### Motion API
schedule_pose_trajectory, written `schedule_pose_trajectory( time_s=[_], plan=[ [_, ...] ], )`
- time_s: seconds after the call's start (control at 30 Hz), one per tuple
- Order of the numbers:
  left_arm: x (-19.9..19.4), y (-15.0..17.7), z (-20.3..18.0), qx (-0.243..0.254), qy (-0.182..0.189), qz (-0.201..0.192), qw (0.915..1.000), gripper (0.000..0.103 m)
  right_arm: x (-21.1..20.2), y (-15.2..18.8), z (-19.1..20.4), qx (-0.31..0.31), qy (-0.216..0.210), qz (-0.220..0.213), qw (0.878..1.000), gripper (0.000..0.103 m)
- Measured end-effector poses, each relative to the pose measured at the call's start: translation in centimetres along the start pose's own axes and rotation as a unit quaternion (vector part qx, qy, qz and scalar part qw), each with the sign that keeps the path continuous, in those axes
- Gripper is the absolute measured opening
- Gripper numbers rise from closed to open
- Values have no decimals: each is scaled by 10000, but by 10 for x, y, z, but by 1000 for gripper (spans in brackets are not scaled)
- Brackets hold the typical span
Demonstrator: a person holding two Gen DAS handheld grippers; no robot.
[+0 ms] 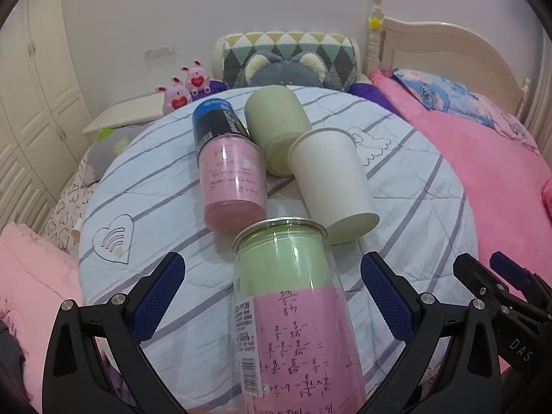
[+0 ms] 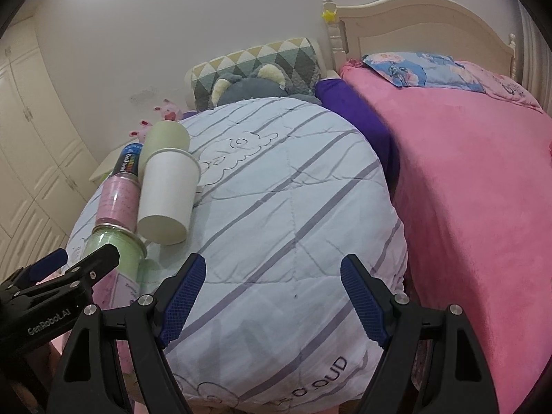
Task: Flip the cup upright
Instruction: 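Grasp the tumbler with the left gripper while the right gripper releases it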
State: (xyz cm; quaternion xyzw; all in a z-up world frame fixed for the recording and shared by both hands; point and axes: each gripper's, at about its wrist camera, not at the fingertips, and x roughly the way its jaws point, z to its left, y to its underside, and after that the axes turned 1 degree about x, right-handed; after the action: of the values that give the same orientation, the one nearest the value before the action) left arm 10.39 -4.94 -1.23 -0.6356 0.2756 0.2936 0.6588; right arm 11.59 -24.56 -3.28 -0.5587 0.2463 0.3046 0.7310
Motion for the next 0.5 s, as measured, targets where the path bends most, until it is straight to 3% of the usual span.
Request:
schedule_pose_trajectory(
  time_s=[0.2,0.4,0.5],
  plan=[
    [9,-6,-4,3,25,235,9997,103,11,-5,-9,127,-32,133,9998,82],
    [21,-11,-1,-119,172,739,9970,103,17,-10,-12,150,-84,227,9996,82],
    [26,-14,1,-174,51,914,9956,103,20,-12,-13,162,-88,272,9995,82]
  ],
)
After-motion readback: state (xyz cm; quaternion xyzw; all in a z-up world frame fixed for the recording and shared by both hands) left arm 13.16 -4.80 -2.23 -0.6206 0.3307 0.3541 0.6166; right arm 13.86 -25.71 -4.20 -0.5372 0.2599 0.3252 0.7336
